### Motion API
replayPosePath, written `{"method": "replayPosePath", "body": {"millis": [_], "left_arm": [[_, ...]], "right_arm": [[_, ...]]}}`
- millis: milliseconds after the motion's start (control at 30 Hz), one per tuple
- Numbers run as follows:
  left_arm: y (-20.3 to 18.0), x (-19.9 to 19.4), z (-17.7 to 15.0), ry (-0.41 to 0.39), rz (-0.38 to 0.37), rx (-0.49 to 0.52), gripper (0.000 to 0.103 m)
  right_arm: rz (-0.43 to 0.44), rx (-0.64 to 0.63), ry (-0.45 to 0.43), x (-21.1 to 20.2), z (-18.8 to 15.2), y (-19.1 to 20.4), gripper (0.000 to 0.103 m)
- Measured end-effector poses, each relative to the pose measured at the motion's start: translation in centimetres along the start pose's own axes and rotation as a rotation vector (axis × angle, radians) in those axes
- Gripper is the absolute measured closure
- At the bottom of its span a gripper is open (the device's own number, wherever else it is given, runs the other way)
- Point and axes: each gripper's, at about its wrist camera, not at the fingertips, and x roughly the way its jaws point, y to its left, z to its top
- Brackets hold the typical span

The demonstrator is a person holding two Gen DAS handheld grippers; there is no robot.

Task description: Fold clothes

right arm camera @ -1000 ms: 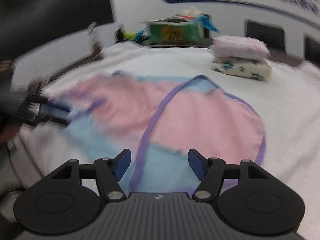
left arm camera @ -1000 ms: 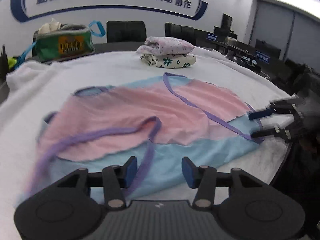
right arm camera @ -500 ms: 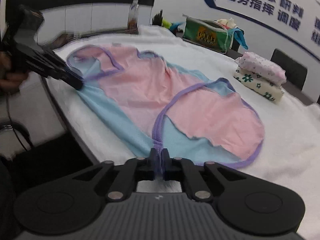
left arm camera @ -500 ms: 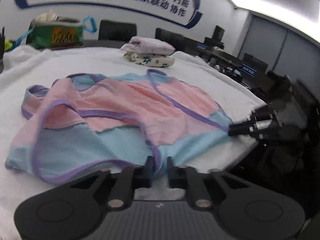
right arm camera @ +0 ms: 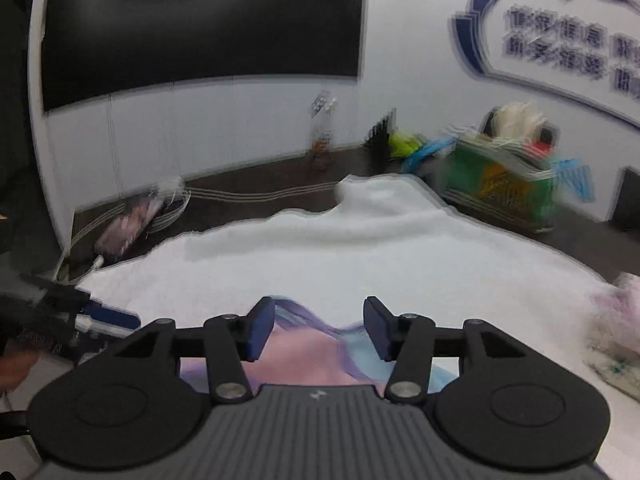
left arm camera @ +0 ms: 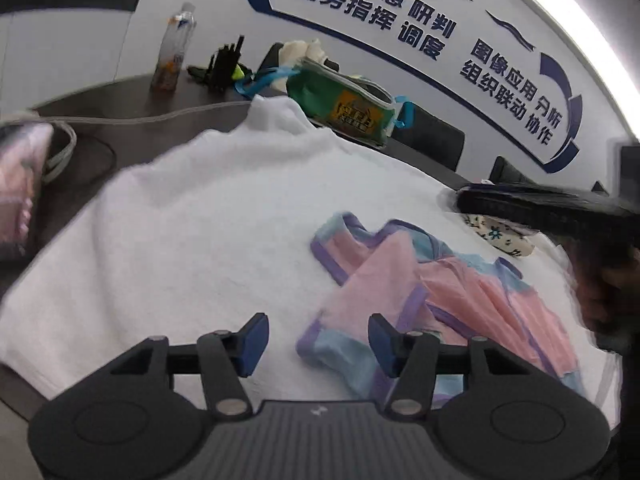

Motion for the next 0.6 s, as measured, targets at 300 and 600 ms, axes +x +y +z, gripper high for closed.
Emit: {"method": "replayPosePath", "body": {"millis": [300, 600], "left_arm": [[-1.5, 1.4, -1.3, 0.042, 0.018, 0.158, 0.094], [-2.5, -1.5, -1.1, -0.07, -0.062, 0.289, 0.098]], "right_arm": [[0.077, 0.03, 0.354, 16.5, 3.9, 1.9, 0.099], [0.012, 0.188, -0.012, 9.7, 5.6, -0.9, 0.1]]}}
